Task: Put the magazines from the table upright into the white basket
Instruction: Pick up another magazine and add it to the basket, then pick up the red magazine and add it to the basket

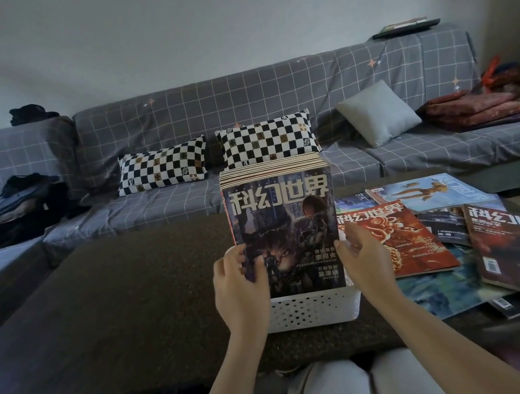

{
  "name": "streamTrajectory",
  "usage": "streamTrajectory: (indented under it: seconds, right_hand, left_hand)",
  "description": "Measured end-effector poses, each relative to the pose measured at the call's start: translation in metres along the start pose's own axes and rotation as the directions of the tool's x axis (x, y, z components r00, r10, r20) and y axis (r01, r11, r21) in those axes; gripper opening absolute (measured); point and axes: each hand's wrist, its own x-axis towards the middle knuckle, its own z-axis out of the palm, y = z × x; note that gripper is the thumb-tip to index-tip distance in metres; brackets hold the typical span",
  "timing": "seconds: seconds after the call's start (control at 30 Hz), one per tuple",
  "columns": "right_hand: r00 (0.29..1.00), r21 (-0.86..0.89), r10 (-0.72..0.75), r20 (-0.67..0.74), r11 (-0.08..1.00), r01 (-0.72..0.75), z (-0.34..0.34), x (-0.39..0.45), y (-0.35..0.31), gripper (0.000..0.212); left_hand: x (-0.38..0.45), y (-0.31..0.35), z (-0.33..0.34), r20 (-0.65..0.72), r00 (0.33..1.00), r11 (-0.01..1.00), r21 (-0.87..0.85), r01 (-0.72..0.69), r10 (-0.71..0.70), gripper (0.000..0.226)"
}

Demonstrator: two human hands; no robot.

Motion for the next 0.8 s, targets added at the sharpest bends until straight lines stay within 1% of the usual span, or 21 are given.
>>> streamTrajectory:
  seconds: [0.17,0.27,0.37,0.5,0.6,0.7,0.8]
  right_hand:
    - [1.0,-0.022,-0.023,-0.006,1.0,0.023,-0.025,-0.008,0.006,0.042]
    - [0.999,-0.109,-0.042,-0.029,0.993,0.038,-0.048,-0.009,0.012,0.041]
    - [0.999,-0.154,-0.027,-0.04,0.988,0.021,-0.076,-0.007,0.023,0.038]
    - [0.999,-0.184,0.007,-0.047,0.983,-0.016,-0.11,-0.002,0.043,0.033]
    - [0.997,-0.236,0.06,-0.042,0.969,-0.069,-0.127,0.005,0.059,0.036]
    - [0.992,-0.302,0.124,-0.003,0.946,-0.12,-0.134,0.016,0.077,0.041]
    - [0.978,-0.332,0.206,0.035,0.925,-0.183,-0.136,0.03,0.093,0.047]
  left_hand:
    - [-0.021,0.032,0.014,0.102,0.988,0.98,-0.17,-0.1,0.118,0.03]
    - [-0.032,0.054,0.033,0.18,0.967,0.961,-0.243,-0.131,0.177,0.028]
    - [-0.047,0.075,0.058,0.264,0.938,0.947,-0.288,-0.146,0.225,0.032]
    - [-0.071,0.097,0.096,0.423,0.87,0.938,-0.328,-0.112,0.252,0.042]
    - [-0.084,0.109,0.126,0.49,0.844,0.945,-0.321,-0.059,0.219,0.045]
    - [-0.088,0.113,0.154,0.549,0.828,0.971,-0.238,0.024,0.114,0.05]
    - [-0.088,0.108,0.176,0.588,0.808,0.966,-0.228,0.125,0.034,0.059]
